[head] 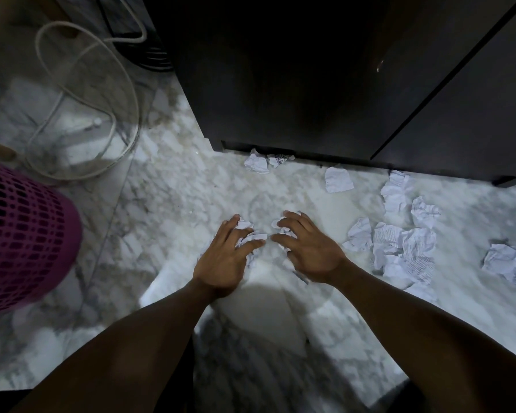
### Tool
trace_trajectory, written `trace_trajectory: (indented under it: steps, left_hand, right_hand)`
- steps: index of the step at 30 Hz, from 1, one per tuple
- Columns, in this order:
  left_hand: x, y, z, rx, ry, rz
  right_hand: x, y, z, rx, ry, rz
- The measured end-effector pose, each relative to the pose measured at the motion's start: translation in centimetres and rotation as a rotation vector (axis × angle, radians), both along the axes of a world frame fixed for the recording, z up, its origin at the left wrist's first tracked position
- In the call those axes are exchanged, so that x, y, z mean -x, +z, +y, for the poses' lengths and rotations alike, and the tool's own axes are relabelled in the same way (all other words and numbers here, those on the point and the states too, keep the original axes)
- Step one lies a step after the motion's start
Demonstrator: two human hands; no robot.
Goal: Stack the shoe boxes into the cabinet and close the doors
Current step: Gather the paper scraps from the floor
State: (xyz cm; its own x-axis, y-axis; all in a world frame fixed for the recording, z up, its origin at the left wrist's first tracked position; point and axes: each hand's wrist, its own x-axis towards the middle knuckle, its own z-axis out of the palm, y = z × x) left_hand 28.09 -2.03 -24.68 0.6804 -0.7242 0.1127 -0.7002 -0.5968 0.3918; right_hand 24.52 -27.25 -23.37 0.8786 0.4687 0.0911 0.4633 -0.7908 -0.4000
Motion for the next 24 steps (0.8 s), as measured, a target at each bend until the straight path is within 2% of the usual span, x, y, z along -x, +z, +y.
trace_trajectory:
  steps: [4,9,16,24]
  left_hand:
    - [-0.2,1.2,-0.4,0.06,0.007,-0.043]
    - [0.2,0.9,-0.4,0.045,0.057,-0.062]
    - [1.0,0.7,-0.4,-0.026,0.174,-0.118]
    - [1.2,0.9,-0.7,-0.11,0.197,-0.089]
  right_hand:
    - [-0.2,0.6,-1.0,0.061,0.097,0.178]
    - [-0.5,0.5,-1.3,0.221,0.171,0.131]
    - [0.0,-0.3,-0.2,0.014,-0.01,-0.017]
    - [0.1,0.5,0.2,0.022,-0.081,0.002]
